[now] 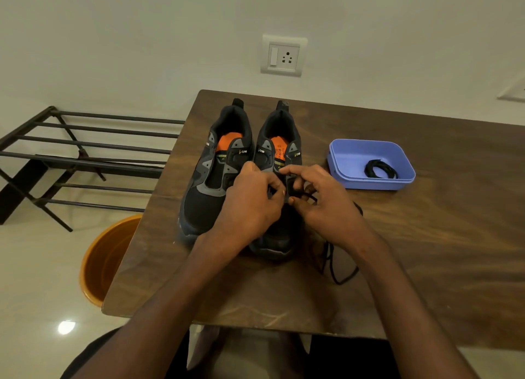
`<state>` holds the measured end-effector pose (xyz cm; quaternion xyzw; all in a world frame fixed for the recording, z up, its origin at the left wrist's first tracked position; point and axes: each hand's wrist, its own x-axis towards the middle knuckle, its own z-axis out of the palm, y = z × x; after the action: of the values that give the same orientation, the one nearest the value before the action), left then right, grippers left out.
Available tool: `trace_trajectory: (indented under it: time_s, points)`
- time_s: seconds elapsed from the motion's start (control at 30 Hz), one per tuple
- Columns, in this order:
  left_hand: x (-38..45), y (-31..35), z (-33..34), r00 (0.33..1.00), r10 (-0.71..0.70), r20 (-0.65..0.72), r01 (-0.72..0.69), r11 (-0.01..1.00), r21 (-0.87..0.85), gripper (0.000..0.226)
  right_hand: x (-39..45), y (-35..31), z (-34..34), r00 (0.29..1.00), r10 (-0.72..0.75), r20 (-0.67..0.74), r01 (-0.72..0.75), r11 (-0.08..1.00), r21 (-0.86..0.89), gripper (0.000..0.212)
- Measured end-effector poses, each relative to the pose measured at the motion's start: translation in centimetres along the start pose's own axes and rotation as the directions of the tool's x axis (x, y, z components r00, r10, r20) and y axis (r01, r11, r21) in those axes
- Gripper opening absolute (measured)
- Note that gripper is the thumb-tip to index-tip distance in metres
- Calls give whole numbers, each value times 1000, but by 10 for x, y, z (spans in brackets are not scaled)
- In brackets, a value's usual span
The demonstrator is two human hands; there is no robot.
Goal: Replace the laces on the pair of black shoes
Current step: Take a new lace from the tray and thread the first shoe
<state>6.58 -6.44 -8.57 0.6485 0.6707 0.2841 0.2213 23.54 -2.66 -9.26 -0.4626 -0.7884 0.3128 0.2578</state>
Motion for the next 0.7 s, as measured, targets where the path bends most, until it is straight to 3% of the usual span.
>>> trace_trajectory:
  time_s: [0.2, 0.47, 0.57, 0.7]
  points:
    - [0, 5, 5, 999, -4, -38, 7, 998, 63, 8, 2, 7, 1, 997, -41, 64, 37, 998, 51, 74]
    - [-2, 7, 7, 980, 116, -160, -87, 980, 179, 12, 3, 11, -7, 994, -18, 104, 12, 998, 58, 63]
    - [2, -3, -9, 967, 56, -250, -21, 990, 139, 7, 4, 9, -10, 991, 32, 133, -38, 998, 41, 63]
    - [2, -14, -15, 976, 112, -187, -92, 990, 109, 16, 3, 5, -9, 994, 21, 110, -29, 997, 70, 68]
